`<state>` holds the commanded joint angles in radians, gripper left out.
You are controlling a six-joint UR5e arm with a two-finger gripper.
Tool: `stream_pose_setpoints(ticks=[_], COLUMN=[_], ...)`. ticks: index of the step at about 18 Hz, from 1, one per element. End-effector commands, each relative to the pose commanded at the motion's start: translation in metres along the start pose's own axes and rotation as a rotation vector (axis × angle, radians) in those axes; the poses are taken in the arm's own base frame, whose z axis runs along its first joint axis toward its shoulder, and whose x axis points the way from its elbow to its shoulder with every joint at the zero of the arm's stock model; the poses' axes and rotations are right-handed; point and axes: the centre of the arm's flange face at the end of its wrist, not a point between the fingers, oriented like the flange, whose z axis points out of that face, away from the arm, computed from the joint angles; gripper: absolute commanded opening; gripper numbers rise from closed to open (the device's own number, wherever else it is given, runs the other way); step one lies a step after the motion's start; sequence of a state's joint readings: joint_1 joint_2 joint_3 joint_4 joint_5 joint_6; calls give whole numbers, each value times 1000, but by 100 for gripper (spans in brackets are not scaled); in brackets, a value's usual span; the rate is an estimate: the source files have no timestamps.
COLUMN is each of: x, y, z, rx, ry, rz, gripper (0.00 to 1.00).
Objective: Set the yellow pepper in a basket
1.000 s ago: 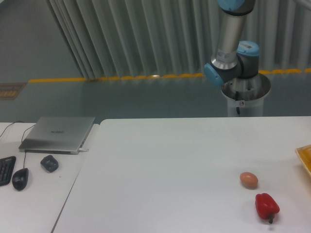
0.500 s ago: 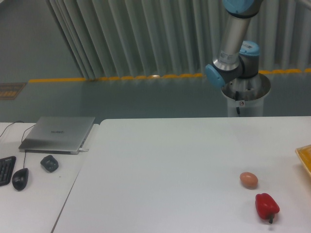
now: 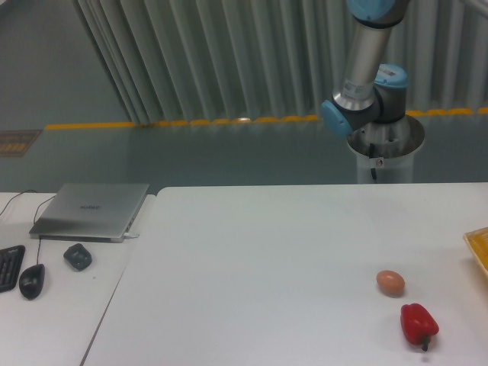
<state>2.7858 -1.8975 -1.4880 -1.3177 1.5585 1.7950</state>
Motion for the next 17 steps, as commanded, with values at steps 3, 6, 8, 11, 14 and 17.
stream_pose_setpoints(ticks=[3,6,8,11,14,17], x=[8,17,26,41,46,48], y=[-45,-93,-122,-151,-162,-162], z=[-11,-19,-23,-19,-14,-16], rx=[0,-4,-5,1,-6,-6], ry=[-15,-21,-25,-14,-6,-8], rz=[55,101,98,87,72,63], gripper=[100,100,100,100,100,100])
